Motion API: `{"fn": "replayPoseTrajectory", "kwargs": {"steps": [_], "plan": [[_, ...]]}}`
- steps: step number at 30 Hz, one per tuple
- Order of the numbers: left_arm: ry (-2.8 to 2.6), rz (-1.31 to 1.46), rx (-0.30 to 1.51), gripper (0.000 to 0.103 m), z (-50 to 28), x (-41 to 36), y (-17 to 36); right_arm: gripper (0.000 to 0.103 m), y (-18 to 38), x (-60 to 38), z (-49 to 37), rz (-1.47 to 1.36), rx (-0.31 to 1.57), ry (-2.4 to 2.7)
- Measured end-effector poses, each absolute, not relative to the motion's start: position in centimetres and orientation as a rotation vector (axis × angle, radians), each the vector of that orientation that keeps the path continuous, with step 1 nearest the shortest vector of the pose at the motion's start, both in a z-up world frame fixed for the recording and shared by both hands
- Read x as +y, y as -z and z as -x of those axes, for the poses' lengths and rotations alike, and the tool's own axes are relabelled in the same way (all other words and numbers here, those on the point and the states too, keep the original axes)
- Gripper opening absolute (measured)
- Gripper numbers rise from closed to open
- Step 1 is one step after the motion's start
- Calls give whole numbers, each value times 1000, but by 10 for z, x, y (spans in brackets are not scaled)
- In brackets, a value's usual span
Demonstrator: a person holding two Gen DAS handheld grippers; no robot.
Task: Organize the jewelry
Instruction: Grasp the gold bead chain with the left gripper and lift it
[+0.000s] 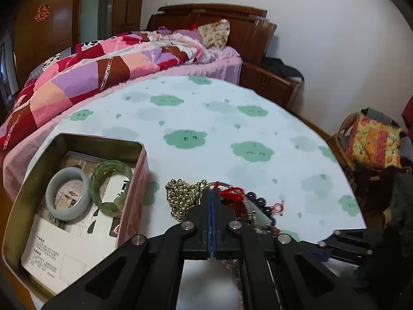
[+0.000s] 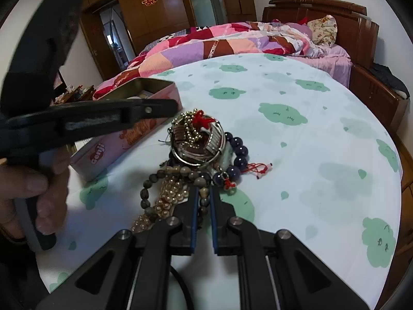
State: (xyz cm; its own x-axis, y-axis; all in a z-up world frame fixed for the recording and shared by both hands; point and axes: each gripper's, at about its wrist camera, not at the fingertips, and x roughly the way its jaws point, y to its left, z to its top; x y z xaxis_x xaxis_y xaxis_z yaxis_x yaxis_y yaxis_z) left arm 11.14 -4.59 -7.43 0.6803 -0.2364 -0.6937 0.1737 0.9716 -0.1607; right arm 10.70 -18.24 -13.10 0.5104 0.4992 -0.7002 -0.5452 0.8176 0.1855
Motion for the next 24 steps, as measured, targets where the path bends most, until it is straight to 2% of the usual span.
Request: {"fn": "replayPoseTrajectory", "kwargs": {"steps": [5, 11, 12, 14, 16, 18, 24], "plan": [[234, 92, 739, 0, -101, -39, 57, 11, 127, -185, -106, 55, 809, -621], [203, 73, 792, 2, -115, -42, 72, 11, 131, -182, -106, 72, 823, -628], [202, 69, 803, 5, -117, -44, 76, 11, 132, -182, -107, 70, 826, -630], [202, 55, 812, 18, -118, -48, 81, 11, 133, -183, -109, 60, 830, -634], [197, 53, 806, 42, -118, -49, 85, 11, 133, -185, -109, 49, 835, -640], [191, 61, 800, 47, -119, -49, 88, 11, 134, -185, -110, 42, 839, -646], [215, 53, 811, 47, -118, -54, 95, 11, 135, -187, -113, 18, 854, -660]]}}
